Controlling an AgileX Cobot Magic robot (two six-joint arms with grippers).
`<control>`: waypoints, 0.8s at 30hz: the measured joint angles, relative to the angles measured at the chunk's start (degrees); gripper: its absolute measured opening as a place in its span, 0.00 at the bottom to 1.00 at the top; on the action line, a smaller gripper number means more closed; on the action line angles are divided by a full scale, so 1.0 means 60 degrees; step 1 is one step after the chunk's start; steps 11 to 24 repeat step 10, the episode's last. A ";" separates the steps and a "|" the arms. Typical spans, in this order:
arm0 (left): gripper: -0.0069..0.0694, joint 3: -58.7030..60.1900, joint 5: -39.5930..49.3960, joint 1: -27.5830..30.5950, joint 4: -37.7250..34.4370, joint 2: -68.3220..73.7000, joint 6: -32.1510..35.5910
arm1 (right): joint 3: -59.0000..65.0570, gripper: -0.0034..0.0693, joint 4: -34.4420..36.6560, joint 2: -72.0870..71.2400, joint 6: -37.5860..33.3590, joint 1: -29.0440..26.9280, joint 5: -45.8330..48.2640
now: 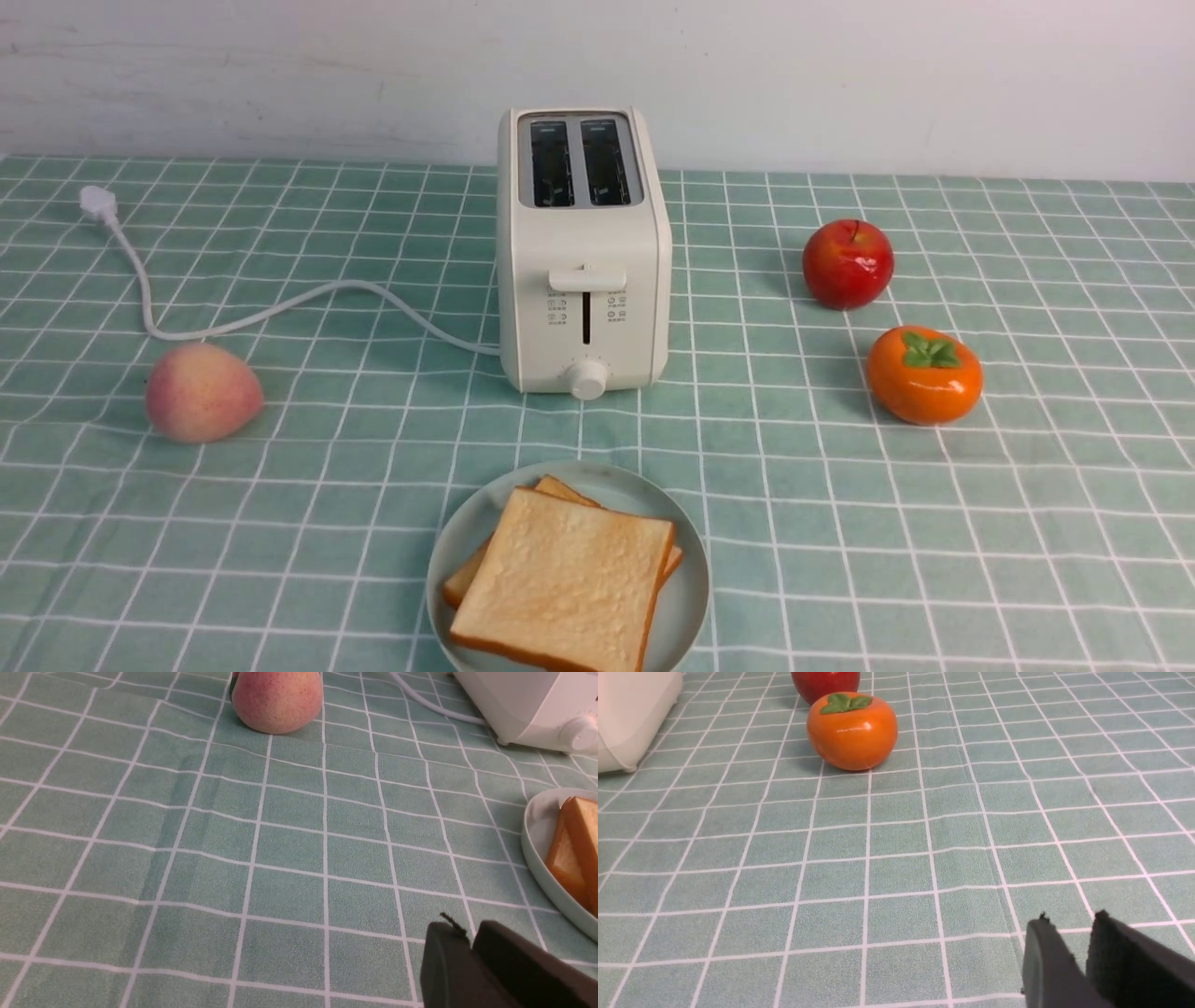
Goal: Take toasted bread from bread machine on blue coffee table place on plate.
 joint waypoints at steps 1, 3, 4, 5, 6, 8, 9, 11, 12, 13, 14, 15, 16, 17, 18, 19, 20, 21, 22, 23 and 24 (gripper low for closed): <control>0.19 0.0000 0.0000 0.0000 0.0000 0.0000 0.0000 | 0.0000 0.25 0.0000 0.0000 0.0000 0.0000 0.0000; 0.19 0.0000 0.0000 0.0000 0.0000 0.0000 0.0000 | 0.0000 0.26 0.0000 0.0000 0.0000 0.0000 0.0000; 0.19 0.0000 0.0000 0.0000 0.0000 0.0000 0.0000 | 0.0000 0.26 0.0000 0.0000 0.0000 0.0000 0.0000; 0.19 0.0000 0.0000 0.0000 0.0000 0.0000 0.0000 | 0.0000 0.26 0.0000 0.0000 0.0000 0.0000 0.0000; 0.19 0.0000 0.0000 0.0000 0.0000 0.0000 0.0000 | 0.0000 0.26 0.0000 0.0000 0.0000 0.0000 0.0000; 0.19 0.0000 0.0000 0.0000 0.0000 0.0000 0.0000 | 0.0000 0.27 0.0000 0.0000 0.0000 0.0000 0.0000; 0.19 0.0000 0.0000 0.0000 0.0000 0.0000 0.0000 | 0.0000 0.27 0.0000 0.0000 0.0000 0.0000 0.0000; 0.20 0.0000 0.0000 0.0000 0.0000 0.0000 0.0000 | 0.0000 0.27 0.0000 0.0000 0.0000 0.0000 0.0000; 0.20 0.0000 0.0000 0.0000 0.0000 0.0000 0.0000 | 0.0000 0.27 0.0000 0.0000 0.0000 0.0000 0.0000; 0.20 0.0000 0.0000 0.0000 0.0000 0.0000 0.0000 | 0.0000 0.27 0.0000 0.0000 0.0000 0.0000 0.0000; 0.20 0.0000 0.0000 0.0000 0.0000 0.0000 0.0000 | 0.0000 0.27 0.0000 0.0000 0.0000 0.0000 0.0000; 0.20 0.0000 0.0000 0.0000 0.0000 0.0000 0.0000 | 0.0000 0.27 0.0000 0.0000 0.0000 0.0000 0.0000; 0.20 0.0000 0.0000 0.0000 0.0000 0.0000 0.0000 | 0.0000 0.27 0.0000 0.0000 0.0000 0.0000 0.0000; 0.20 0.0000 0.0000 0.0000 0.0000 0.0000 0.0000 | 0.0000 0.27 0.0000 0.0000 0.0000 0.0000 0.0000; 0.20 0.0000 0.0000 0.0000 0.0000 0.0000 0.0000 | 0.0000 0.27 0.0000 0.0000 0.0000 0.0000 0.0000; 0.20 0.0000 0.0000 0.0000 0.0000 0.0000 0.0000 | 0.0000 0.27 0.0000 0.0000 0.0000 0.0000 0.0000; 0.20 0.0000 0.0000 0.0000 0.0000 0.0000 0.0000 | 0.0000 0.27 0.0000 0.0000 0.0000 0.0000 0.0000; 0.20 0.0000 0.0000 0.0000 0.0000 0.0000 0.0000 | 0.0000 0.27 0.0000 0.0000 0.0000 0.0000 0.0000; 0.20 0.0000 0.0000 0.0000 0.0000 0.0000 0.0000 | 0.0000 0.27 0.0000 0.0000 0.0000 0.0000 0.0000; 0.20 0.0000 0.0000 0.0000 0.0000 0.0000 0.0000 | 0.0000 0.27 0.0000 0.0000 0.0000 0.0000 0.0000; 0.20 0.0000 0.0000 0.0000 0.0000 0.0000 0.0000 | 0.0000 0.27 0.0000 0.0000 0.0000 0.0000 0.0000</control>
